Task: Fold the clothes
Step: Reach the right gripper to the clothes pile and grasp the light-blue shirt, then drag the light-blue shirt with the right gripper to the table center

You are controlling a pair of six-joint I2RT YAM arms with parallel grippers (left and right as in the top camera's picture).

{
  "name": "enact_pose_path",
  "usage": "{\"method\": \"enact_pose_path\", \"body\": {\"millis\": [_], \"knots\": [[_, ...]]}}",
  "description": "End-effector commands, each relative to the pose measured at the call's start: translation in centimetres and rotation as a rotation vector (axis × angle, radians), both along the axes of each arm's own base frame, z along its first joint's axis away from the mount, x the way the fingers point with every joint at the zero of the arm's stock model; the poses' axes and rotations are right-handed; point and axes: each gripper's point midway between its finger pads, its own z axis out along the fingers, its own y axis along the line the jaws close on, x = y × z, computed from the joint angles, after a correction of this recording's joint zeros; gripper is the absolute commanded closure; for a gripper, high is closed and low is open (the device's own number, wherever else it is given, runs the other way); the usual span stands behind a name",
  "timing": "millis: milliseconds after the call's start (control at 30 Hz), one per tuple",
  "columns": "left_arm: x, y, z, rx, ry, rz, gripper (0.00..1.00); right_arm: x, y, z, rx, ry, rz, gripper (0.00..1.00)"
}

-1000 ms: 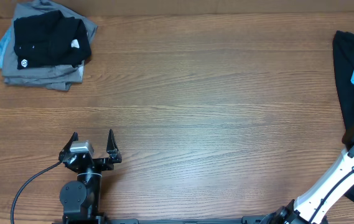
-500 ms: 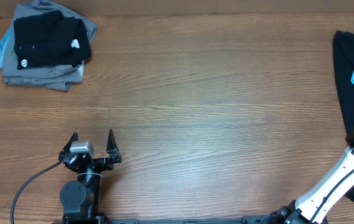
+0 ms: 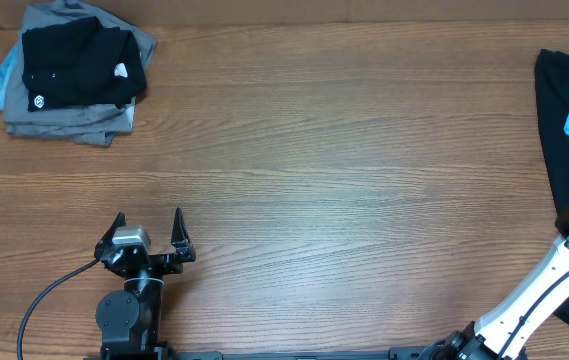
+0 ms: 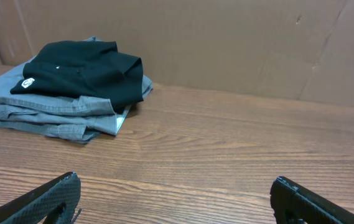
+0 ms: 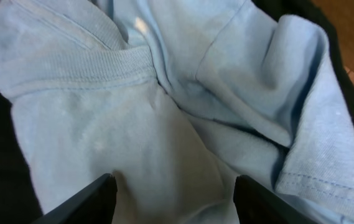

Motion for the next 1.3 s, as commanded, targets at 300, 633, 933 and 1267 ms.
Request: {"method": "enact_pose_path", "body": {"millis": [300, 633, 933, 1267], "knots": [[0.0, -0.1, -0.1, 0.016, 0.001, -0.002, 0.0, -0.2, 0.0, -1.6, 0.018, 0.017, -0.001, 0.62], [0.0, -0.1, -0.1, 0.016, 0.0, -0.002, 0.0, 0.0, -0.2, -0.3, 0.002, 0.008, -0.004, 0.91], [0.0, -0.1, -0.1, 0.016, 0.001, -0.002, 0.0, 2.5, 2.6, 6.2, 0.043, -0.147, 0.066, 0.96], [0.0, -0.1, -0.1, 0.016, 0.001, -0.002, 0.0, 9.3, 15.7, 13.4, 0.347, -0.437, 0.32, 0.96]]}}
